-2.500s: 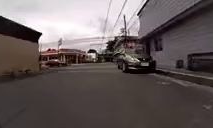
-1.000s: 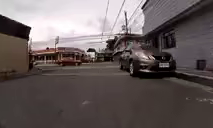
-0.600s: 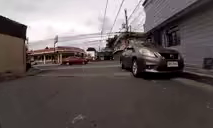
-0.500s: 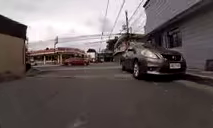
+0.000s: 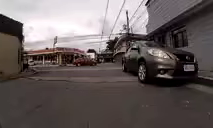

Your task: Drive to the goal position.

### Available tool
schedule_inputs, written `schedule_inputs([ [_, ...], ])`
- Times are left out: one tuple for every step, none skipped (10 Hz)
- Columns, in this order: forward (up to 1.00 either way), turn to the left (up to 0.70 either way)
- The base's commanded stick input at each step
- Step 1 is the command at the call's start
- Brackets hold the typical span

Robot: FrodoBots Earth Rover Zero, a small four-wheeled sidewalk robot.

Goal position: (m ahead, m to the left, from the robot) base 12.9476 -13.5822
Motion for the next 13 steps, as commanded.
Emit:
schedule_inputs([
  [1.00, 0.00],
  [1.00, 0.00],
  [1.00, 0.00],
  [1.00, 0.00],
  [1.00, 0.00],
  [1.00, 0.00],
  [1.00, 0.00],
  [1.00, 0.00],
  [1.00, 0.00],
  [1.00, 0.00],
  [1.00, 0.00],
  [1.00, 0.00],
  [1.00, 0.00],
])
